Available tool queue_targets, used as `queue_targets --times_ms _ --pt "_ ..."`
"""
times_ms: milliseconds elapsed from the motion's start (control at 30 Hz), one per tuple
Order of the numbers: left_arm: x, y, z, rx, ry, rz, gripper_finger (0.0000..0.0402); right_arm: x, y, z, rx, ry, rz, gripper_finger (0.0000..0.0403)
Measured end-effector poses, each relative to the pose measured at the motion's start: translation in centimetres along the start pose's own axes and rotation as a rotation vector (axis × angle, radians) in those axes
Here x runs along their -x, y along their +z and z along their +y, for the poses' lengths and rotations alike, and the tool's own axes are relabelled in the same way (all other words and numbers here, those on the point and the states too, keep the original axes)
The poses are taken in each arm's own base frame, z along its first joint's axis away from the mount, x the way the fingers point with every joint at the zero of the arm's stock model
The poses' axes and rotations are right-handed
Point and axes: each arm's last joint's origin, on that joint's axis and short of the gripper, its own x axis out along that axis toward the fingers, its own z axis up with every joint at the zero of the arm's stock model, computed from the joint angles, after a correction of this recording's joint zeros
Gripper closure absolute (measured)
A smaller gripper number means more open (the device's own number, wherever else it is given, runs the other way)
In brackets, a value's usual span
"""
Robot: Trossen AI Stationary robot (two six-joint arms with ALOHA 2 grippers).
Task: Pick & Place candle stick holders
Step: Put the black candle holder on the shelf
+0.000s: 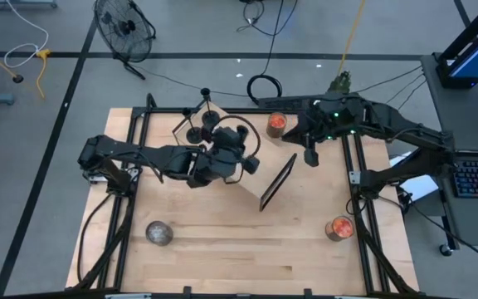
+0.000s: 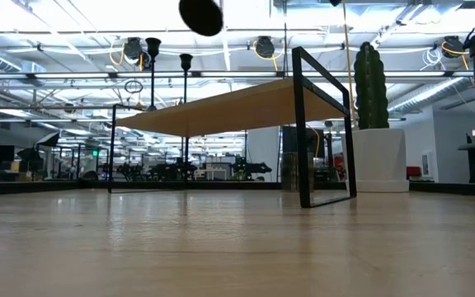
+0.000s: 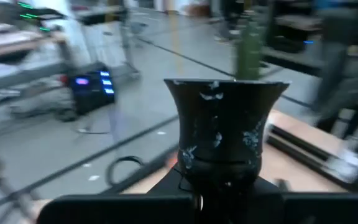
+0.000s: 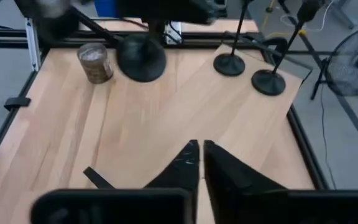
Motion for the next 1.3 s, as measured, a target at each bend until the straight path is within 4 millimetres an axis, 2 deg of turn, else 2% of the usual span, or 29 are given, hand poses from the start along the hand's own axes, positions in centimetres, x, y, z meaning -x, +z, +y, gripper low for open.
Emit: queue_targets --times_ms 200,467,700,967,1033,1167,1300 --pt "-0.3 -0.6 0.5 0.064 0.202 -0.089 0.0393 0.9 0.0 0.1 0.008 -0.003 -0.021 0.0394" --pt "-0.7 -5.0 0.1 0.168 0.393 -0.214 0.0393 1.0 -0.1 0.1 0.022 -0.026 -0.016 0.0402" --pt "-1.9 -7.6 0.7 0.190 0.474 -0.251 0.0393 1.0 -0.4 -0.1 -0.013 -0.084 0.019 0.0402" --pt "-4.8 -7.7 2.4 0.235 0.560 -0.268 0.0393 1.0 -1.8 -0.2 0.050 -0.134 0.165 0.0402" --pt "-5.8 -7.9 2.5 0.246 0.582 -0.272 0.0393 0.7 -2.4 -0.4 0.071 -0.132 0.186 0.0402" --pt "-7.9 -8.7 2.4 0.225 0.622 -0.267 0.0393 0.1 -5.8 -1.3 0.058 -0.093 0.236 0.0403" --pt "-8.4 -8.3 2.4 0.201 0.638 -0.259 0.0393 1.0 -9.1 -2.2 -0.002 -0.063 0.127 0.0403"
